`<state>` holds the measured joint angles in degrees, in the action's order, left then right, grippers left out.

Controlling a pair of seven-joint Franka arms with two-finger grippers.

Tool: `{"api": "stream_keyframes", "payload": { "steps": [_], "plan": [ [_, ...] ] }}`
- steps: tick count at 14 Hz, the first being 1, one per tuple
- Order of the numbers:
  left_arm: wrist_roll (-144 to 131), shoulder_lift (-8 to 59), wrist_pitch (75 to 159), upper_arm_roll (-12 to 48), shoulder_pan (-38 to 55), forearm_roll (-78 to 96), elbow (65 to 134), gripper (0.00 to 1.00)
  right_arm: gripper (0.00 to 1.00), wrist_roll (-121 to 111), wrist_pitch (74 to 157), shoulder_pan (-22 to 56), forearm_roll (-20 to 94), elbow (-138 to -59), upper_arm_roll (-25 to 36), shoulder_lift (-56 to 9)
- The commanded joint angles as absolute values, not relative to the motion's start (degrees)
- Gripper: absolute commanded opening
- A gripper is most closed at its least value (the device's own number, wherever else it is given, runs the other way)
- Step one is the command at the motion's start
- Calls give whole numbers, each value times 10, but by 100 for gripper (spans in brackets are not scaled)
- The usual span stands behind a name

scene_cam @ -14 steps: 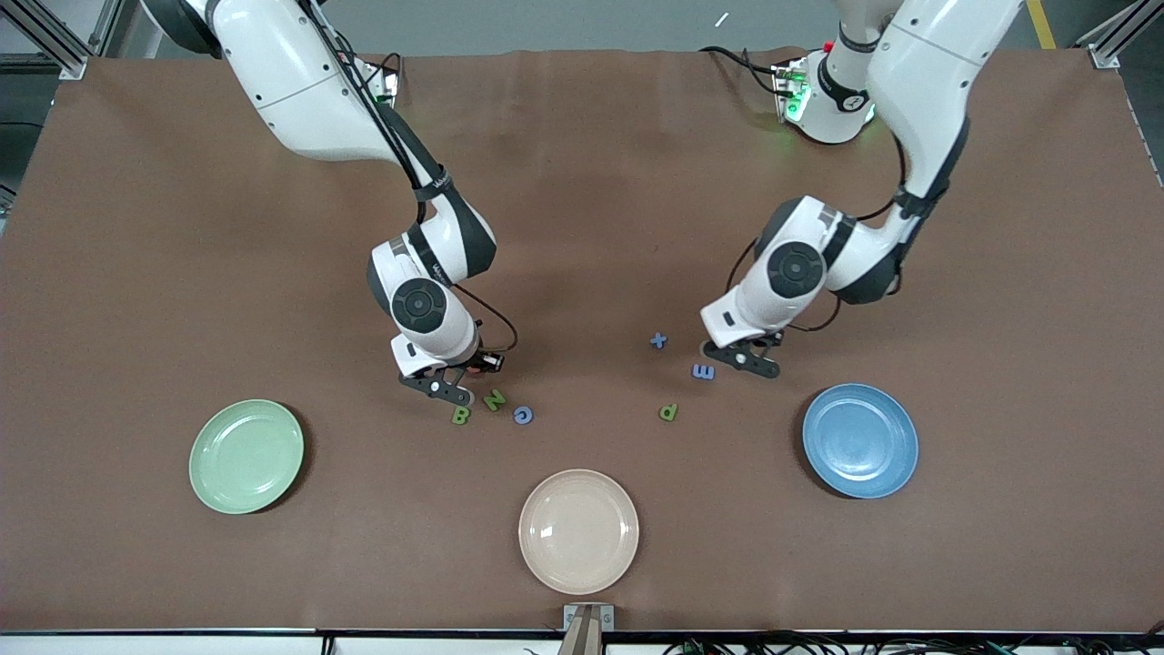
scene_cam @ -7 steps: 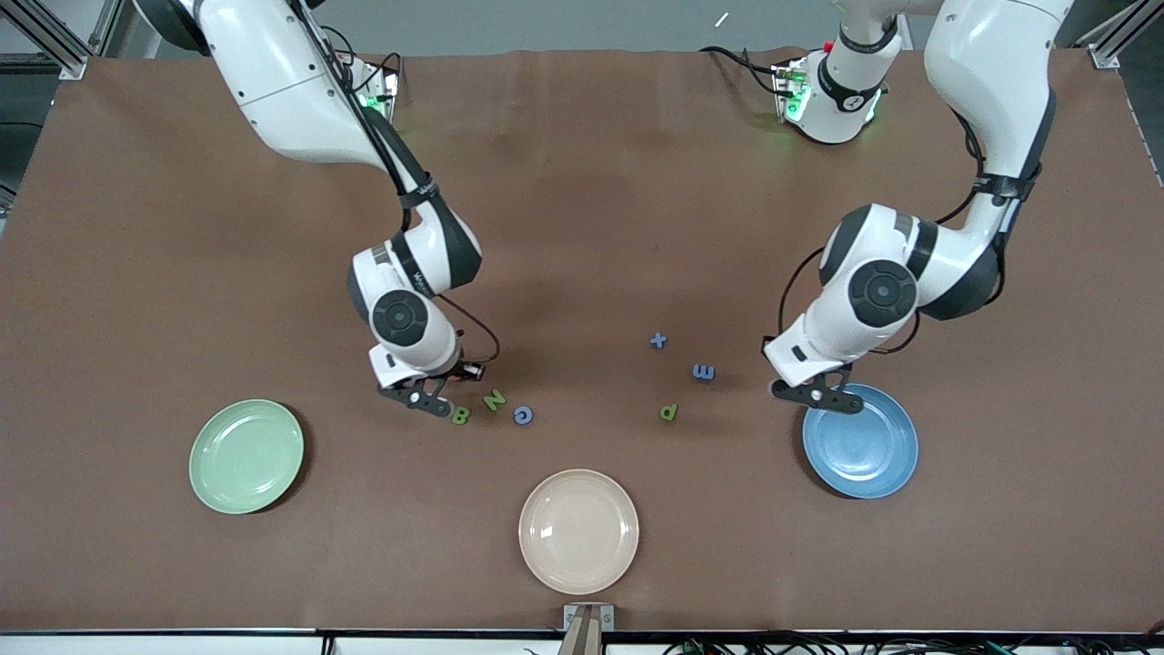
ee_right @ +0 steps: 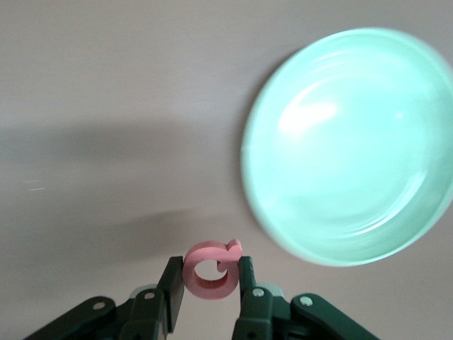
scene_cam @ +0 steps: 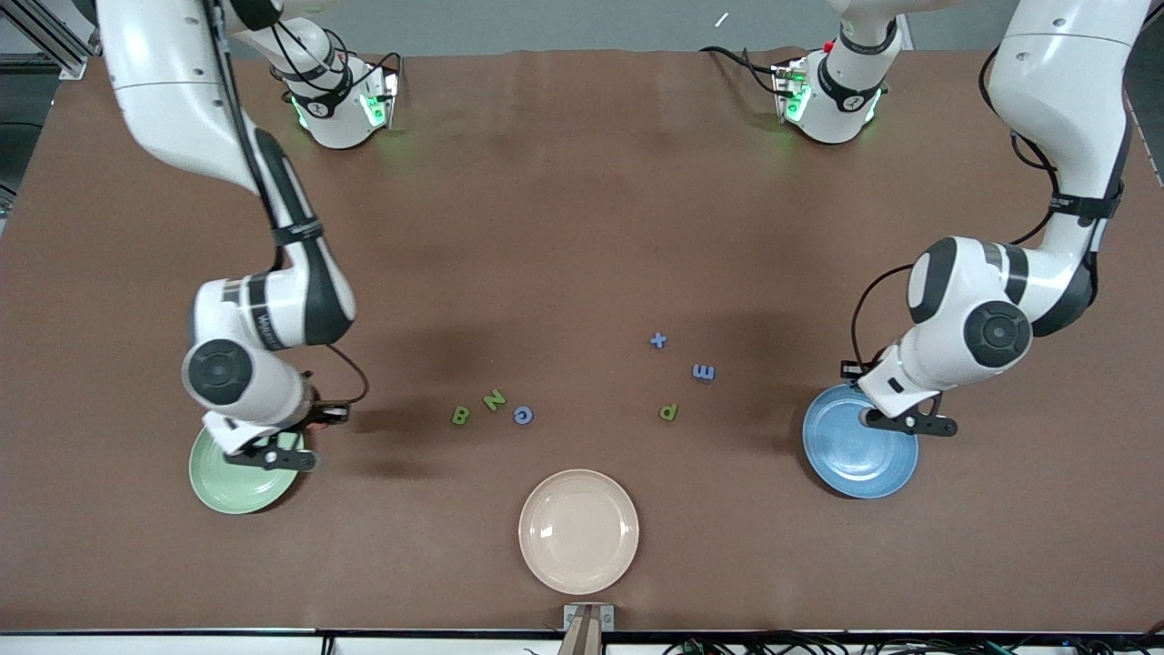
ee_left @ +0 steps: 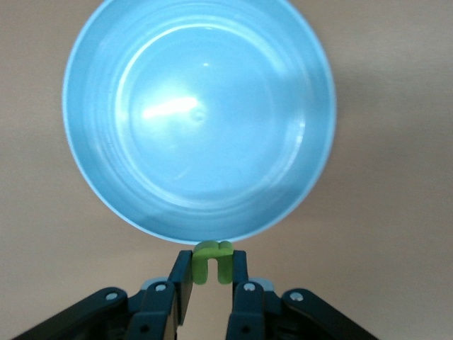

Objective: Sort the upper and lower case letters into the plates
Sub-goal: 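Drop the n on the blue plate while the right drops Q on green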

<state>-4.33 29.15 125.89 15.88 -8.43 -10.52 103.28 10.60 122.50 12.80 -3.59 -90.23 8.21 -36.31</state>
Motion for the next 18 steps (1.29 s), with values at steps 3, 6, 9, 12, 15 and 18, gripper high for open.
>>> {"api": "stream_keyframes", "payload": {
  "steps": [3, 6, 9, 12, 15, 18],
  "plan": [
    [-46, 330, 1261, 152, -78, -169, 991, 10, 17, -27, 1316, 49, -49, -896, 73, -403],
    [-45, 347, 1261, 153, -78, -175, 970, 50, 36, -54, 1379, 26, -51, -896, 73, -428],
    [-44, 346, 1261, 154, -70, -175, 962, 67, 67, -55, 1397, 19, -51, -896, 72, -432],
    [-39, 344, 1260, 157, -68, -175, 962, 100, 80, -51, 1392, 25, -41, -895, 70, -427],
    [-61, 327, 1251, 182, -64, -170, 969, 100, 80, -20, 1344, 47, -35, -893, 52, -414],
    [-83, 328, 1242, 227, -64, -169, 985, 99, 79, 79, 1271, 61, -18, -869, 15, -407]
  ]
}}
